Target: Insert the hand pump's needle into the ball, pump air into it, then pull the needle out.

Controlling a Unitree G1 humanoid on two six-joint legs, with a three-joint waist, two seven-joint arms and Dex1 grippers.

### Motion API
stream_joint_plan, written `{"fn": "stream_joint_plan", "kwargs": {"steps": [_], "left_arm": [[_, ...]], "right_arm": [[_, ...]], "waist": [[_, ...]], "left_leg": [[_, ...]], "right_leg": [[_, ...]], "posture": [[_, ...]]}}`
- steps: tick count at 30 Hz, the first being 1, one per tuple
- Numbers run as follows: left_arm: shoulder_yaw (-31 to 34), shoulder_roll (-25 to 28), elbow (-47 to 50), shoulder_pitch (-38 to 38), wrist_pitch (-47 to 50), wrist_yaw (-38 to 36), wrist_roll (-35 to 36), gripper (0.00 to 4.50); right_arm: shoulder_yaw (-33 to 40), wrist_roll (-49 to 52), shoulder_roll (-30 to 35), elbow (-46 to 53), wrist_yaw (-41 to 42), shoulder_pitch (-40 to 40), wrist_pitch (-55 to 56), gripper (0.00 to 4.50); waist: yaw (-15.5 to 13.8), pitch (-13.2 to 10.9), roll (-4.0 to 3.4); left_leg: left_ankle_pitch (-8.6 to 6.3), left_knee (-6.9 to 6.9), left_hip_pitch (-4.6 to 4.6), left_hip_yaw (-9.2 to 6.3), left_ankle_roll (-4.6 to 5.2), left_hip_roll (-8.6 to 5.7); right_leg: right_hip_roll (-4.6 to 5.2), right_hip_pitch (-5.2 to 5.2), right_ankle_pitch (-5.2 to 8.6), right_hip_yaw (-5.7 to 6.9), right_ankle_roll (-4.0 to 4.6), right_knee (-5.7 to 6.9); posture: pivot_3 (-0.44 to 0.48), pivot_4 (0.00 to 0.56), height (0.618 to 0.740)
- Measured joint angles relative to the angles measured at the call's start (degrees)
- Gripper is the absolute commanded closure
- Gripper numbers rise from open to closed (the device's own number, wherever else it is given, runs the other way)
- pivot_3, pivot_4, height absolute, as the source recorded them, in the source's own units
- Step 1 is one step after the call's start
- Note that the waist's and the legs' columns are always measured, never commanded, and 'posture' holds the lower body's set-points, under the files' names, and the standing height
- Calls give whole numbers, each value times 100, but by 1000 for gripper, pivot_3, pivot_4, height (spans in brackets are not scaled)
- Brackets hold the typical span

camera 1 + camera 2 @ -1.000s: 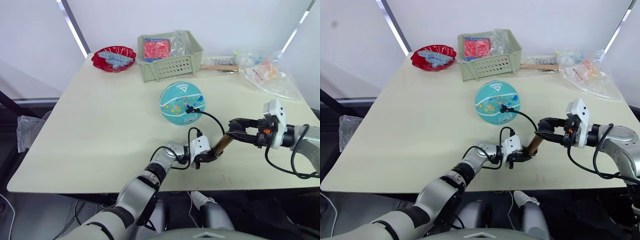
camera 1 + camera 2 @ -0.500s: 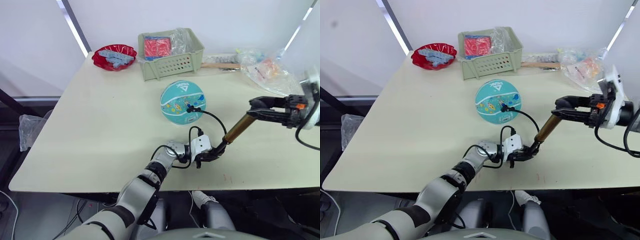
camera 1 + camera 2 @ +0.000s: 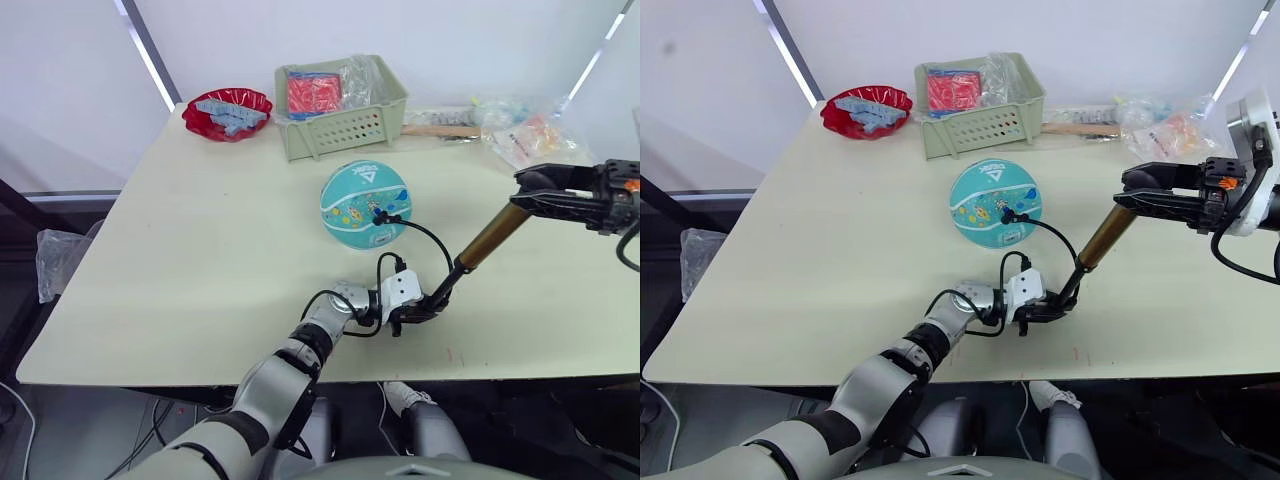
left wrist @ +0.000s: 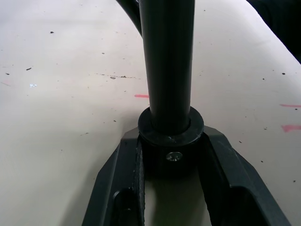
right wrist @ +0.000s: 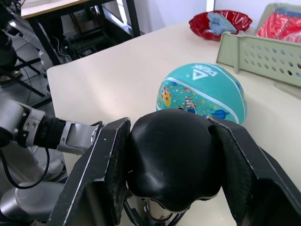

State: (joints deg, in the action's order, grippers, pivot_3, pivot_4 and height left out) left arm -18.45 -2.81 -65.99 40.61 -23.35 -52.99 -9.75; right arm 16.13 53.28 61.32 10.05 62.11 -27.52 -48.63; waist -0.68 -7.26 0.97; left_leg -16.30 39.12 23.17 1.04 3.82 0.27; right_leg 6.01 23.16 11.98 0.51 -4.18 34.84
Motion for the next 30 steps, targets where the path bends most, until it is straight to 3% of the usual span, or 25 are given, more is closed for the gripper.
{"fn": "stream_joint_plan", "kwargs": {"steps": [10, 23, 30], "left_arm": [[-20, 48, -4, -26, -4, 84, -26, 3377], [-169, 143, -3, 0, -75, 90, -113, 3377], [-168, 147, -3, -7, -71, 81, -113, 3377]], "right_arm": [[-641, -541, -282, 28, 14, 392, 551, 2425], [-1443, -1517, -1031, 341, -453, 1071, 1133, 2425], [-1503, -1634, -1181, 509, -536, 1086, 1192, 2425]], "waist": [[31, 46, 57], [73, 63, 71], [80, 72, 66]], "left_leg": [[-1, -7, -21, -1, -1, 6], [-2, -20, -25, 0, -4, 7], [-2, -25, -26, 0, -3, 7]], "right_leg": [[0, -9, 1, -24, 2, 0], [3, -7, 1, -30, 3, -1], [3, -7, 2, -28, 3, -5]], "posture": [[0, 150, 738], [0, 150, 738], [0, 150, 738]]}}
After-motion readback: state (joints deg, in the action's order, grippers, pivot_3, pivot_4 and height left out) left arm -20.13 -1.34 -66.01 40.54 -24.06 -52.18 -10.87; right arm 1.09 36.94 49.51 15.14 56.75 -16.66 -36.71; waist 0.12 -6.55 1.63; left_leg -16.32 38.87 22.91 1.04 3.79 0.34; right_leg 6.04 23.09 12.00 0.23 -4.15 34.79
